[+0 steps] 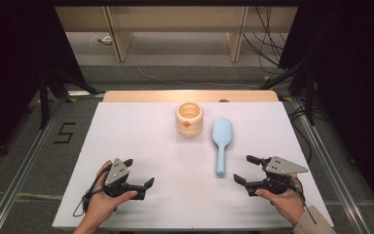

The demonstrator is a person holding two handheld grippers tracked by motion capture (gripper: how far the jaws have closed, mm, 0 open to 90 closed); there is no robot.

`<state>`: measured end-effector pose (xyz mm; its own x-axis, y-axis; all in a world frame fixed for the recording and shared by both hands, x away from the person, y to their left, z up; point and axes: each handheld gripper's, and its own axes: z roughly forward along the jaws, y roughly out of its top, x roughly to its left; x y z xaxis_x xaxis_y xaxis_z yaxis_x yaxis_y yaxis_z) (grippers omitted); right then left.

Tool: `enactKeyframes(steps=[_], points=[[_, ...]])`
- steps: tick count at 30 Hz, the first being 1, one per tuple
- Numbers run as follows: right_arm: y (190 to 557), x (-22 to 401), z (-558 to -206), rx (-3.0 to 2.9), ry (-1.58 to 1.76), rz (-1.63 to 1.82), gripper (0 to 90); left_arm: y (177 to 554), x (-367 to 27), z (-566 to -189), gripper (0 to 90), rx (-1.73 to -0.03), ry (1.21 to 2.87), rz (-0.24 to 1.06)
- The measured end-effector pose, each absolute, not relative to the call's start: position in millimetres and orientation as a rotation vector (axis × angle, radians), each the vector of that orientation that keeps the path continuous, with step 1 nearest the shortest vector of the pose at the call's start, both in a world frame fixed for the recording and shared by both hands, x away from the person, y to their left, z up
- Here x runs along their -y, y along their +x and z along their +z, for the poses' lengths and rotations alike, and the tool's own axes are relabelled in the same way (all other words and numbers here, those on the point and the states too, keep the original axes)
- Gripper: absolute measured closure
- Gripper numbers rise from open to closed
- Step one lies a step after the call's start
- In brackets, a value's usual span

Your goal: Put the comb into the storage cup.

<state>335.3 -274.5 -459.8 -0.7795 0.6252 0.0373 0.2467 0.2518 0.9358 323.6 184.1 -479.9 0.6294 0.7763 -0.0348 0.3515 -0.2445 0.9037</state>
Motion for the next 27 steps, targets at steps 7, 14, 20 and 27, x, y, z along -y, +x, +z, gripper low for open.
enactKeyframes(steps=[7, 14, 20, 27], points=[[335, 274, -460, -2.177, 0.806, 1.536, 15.8, 323, -184, -479, 0.0, -0.901, 1.841, 0.529], [339, 269, -455, -2.164, 0.78, 1.554, 15.8, 323, -184, -480, 0.0, -0.901, 1.838, 0.529], [348, 259, -447, -2.149, 0.749, 1.55, 30.4, 324, -183, -480, 0.0, -0.898, 1.839, 0.528], [363, 245, -439, -2.266, 0.693, 1.427, 76.6, 324, -182, -480, 0.0, -0.897, 1.839, 0.526]])
